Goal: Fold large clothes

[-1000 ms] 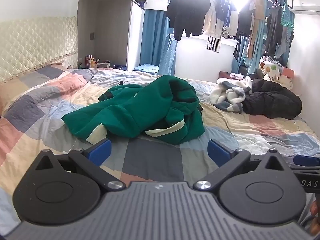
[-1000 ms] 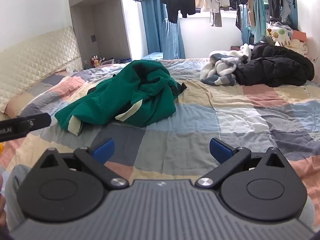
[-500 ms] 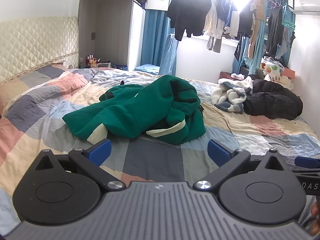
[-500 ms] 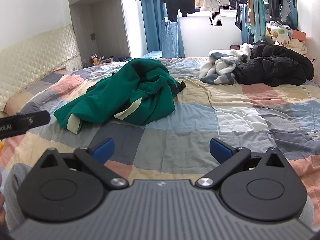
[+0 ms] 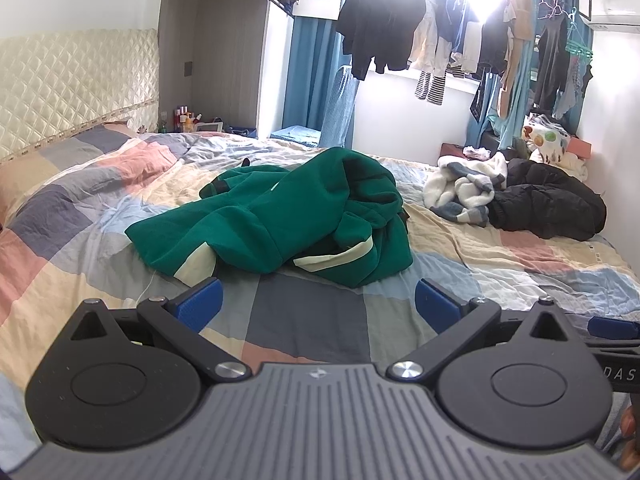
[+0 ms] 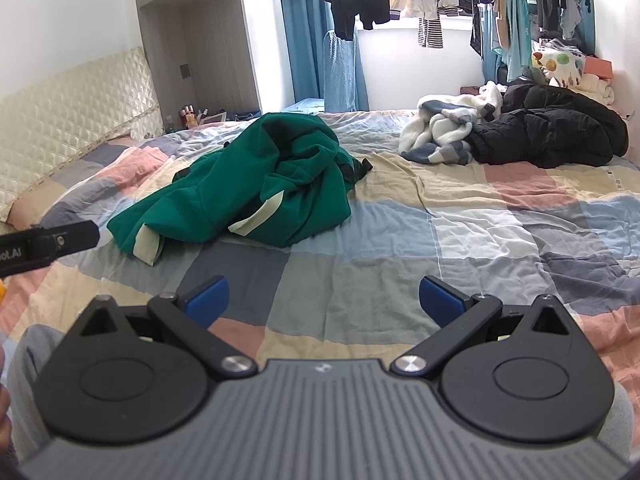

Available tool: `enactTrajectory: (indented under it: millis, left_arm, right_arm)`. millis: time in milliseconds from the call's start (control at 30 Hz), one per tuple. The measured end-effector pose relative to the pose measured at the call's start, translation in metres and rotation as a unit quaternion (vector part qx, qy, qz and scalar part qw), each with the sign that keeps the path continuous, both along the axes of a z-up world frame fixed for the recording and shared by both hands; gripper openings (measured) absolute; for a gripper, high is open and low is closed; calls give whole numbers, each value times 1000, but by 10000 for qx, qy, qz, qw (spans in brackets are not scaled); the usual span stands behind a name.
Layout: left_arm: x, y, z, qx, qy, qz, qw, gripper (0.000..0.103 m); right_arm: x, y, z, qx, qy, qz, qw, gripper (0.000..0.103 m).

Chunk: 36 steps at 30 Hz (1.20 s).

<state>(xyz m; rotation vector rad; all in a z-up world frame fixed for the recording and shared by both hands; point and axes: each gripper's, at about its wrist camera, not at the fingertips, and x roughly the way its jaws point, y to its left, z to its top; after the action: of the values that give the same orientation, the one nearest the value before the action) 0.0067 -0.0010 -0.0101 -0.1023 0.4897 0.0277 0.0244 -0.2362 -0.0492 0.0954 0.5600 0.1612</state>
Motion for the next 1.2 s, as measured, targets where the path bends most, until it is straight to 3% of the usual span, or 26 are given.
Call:
enactTrajectory:
  millis: [1200]
  left_arm:
    - [1,1,-15,-5,22,-10,10000,103]
  right_arm:
    - [-1,-1,-8,84,136,-35,9999,103]
